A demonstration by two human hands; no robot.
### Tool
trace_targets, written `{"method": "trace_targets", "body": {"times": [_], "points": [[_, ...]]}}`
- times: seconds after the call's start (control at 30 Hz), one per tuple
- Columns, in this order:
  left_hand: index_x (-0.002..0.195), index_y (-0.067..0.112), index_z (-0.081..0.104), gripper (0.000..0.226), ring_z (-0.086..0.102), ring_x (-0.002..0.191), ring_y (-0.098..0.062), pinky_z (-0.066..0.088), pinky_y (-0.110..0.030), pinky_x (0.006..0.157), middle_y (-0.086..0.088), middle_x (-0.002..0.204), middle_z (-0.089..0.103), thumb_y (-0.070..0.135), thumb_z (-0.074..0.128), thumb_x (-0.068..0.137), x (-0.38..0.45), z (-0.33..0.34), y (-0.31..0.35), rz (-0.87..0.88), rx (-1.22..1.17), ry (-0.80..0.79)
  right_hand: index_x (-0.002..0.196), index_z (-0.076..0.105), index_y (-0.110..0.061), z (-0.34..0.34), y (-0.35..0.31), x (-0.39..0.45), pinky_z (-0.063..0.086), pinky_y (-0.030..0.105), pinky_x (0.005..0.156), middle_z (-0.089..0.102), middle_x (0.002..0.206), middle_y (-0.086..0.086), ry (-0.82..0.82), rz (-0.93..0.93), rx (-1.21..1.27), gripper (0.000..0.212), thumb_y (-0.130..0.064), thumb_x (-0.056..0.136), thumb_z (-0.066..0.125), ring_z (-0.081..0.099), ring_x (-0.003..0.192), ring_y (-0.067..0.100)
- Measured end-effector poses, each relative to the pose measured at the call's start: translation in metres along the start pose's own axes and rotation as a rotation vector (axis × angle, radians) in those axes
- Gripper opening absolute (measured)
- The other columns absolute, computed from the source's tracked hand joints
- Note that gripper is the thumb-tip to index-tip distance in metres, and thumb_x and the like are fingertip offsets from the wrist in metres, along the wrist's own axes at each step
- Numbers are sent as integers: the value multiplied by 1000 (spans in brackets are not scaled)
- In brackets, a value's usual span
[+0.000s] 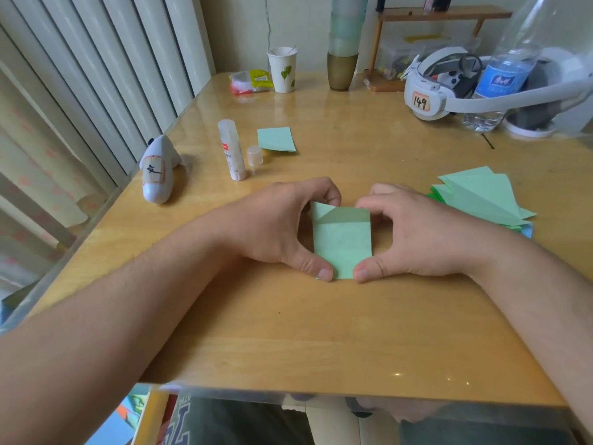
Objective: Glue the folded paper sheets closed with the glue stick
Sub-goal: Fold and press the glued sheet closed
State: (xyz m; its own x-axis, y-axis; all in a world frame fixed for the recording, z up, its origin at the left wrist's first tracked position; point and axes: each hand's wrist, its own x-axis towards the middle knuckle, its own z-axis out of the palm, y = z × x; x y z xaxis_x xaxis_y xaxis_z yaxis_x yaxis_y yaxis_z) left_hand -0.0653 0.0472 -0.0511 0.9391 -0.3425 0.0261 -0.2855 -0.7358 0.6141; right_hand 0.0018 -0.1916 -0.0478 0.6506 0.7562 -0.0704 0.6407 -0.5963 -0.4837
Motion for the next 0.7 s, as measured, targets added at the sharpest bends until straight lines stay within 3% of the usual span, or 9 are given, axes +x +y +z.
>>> {"method": "trace_targets", "body": {"times": [0.2,0.33,0.5,0.7], "points": [[101,27,55,57,48,71,-10,47,-33,64,5,88,61,34,100,66,5,5,1,13,-103,103,84,59,-36,7,-3,6,36,27,72,51,95,-11,120,-23,19,43,-70,65,79,47,98,4],[99,27,54,55,52,78,-21,47,-35,66,12,86,57,32,99,67,7,8,-1,43,-88,123,78,57,-38,9,-4,9,36,28,72,49,91,-10,139,-28,9,38,-65,67,81,46,97,3],[102,27,55,54,54,80,-27,51,-40,68,7,91,61,30,98,70,7,7,-6,52,-96,117,78,56,-37,10,-4,9,36,29,71,48,90,-9,122,-24,2,40,-60,67,86,45,95,1],[104,27,57,49,57,68,-2,50,-22,65,0,96,71,26,96,74,2,-1,-10,2,-78,91,82,58,-39,4,2,4,36,29,71,52,93,-9,106,10,28,39,-58,65,88,47,89,1]]}}
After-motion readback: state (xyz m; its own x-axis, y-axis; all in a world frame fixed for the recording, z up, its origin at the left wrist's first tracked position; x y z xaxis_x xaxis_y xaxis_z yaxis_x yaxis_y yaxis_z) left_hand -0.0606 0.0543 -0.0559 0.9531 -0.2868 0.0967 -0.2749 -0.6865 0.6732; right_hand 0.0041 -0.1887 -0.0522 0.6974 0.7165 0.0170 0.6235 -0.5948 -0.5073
